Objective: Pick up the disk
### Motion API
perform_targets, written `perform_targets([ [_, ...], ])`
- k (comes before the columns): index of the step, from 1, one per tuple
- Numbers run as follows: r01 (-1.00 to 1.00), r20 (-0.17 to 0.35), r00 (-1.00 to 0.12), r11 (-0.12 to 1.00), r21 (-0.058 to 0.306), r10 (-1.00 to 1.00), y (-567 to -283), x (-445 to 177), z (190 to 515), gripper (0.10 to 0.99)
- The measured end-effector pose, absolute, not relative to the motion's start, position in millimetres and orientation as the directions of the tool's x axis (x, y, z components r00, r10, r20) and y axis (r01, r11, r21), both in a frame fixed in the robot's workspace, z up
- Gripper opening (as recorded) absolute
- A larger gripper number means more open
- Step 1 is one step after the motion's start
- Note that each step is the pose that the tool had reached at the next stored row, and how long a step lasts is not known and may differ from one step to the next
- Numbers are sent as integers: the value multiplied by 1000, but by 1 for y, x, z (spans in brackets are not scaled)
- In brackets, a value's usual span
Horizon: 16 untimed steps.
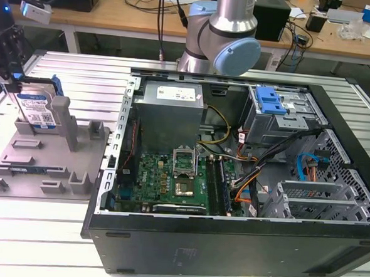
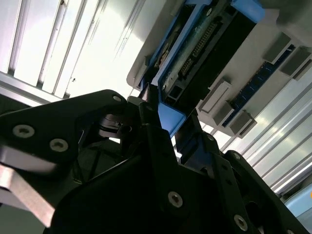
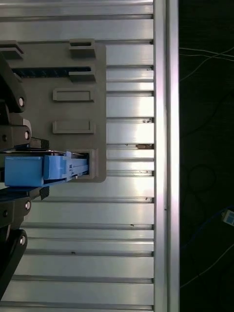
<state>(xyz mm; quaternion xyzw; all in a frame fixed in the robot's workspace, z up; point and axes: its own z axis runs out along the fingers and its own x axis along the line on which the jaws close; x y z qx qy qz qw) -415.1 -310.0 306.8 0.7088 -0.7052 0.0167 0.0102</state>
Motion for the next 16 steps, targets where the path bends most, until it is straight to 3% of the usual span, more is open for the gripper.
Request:
perform_targets([
  [16, -1000, 38, 7, -7, -9, -999, -310, -415, 301, 365],
])
